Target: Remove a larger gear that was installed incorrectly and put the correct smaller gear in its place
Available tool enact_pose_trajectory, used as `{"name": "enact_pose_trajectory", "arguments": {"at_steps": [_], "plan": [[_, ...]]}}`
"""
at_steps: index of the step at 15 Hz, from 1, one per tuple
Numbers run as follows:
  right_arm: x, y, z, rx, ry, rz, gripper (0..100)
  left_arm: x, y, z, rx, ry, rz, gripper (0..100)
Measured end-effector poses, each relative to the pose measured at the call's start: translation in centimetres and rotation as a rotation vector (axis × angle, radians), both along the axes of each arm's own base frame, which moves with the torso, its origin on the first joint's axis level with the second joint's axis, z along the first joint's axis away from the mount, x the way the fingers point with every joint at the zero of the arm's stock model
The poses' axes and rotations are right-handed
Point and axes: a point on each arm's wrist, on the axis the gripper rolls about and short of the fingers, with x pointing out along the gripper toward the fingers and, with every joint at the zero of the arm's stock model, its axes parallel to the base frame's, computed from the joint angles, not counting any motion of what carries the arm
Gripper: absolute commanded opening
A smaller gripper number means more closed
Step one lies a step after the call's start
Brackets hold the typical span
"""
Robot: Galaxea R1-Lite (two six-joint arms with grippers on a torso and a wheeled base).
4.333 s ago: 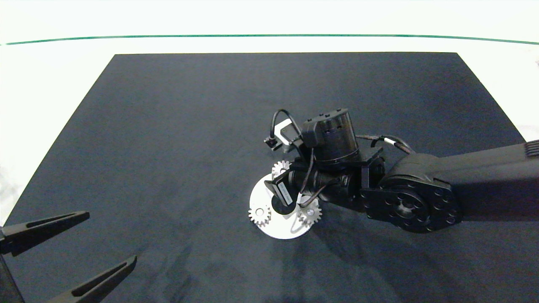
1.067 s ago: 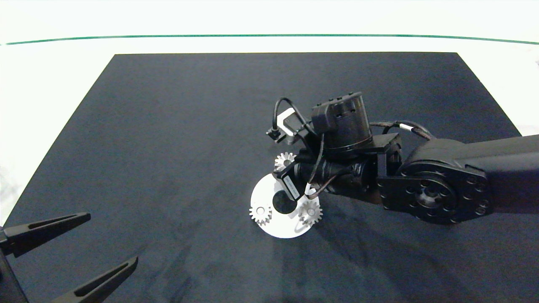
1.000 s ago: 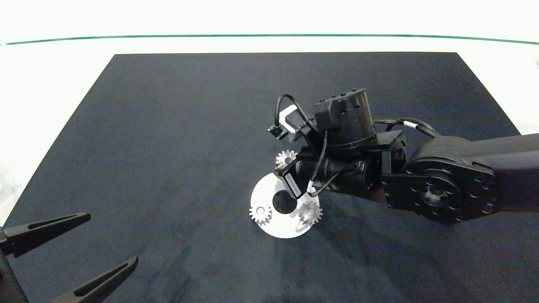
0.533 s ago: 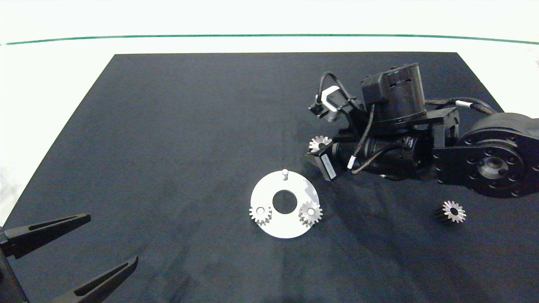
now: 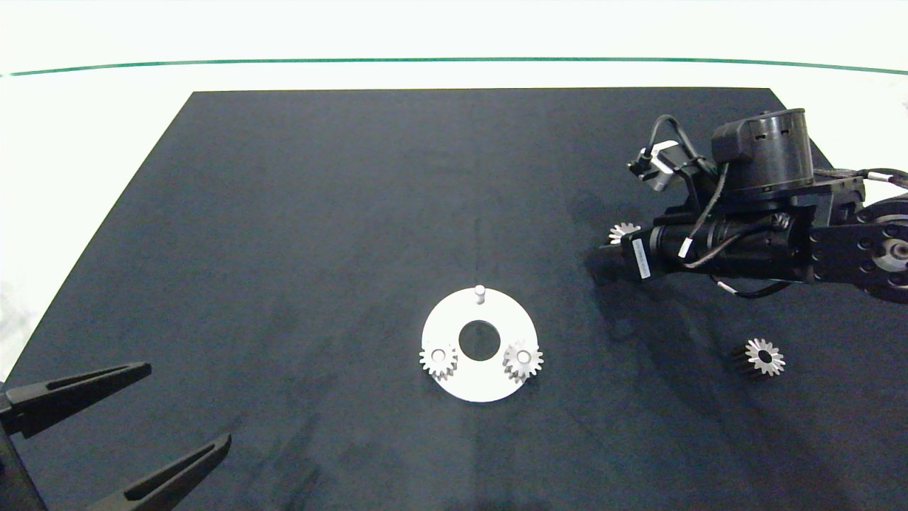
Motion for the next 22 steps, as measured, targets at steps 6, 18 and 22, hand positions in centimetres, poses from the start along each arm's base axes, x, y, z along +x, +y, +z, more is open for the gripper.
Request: {"name": "enact_pose_trajectory", "arguments": {"at_steps": [6, 18, 22], "plan": [[0.5, -1.9, -1.7, 0.011, -0.007, -0.051, 31, 0.0, 0.0, -0.4, 0.007, 0.01, 0.0, 100], [-0.7, -2.2, -2.2, 0.008, 0.017, -0.044, 100, -0.2, 0.2, -0.6, 0.006, 0.01, 0.006, 100], [-3.4, -2.5, -1.9, -0.007, 0.036, -0.022, 100, -0.3, 0.2, -0.8, 0.008, 0.014, 0.006, 100]]}}
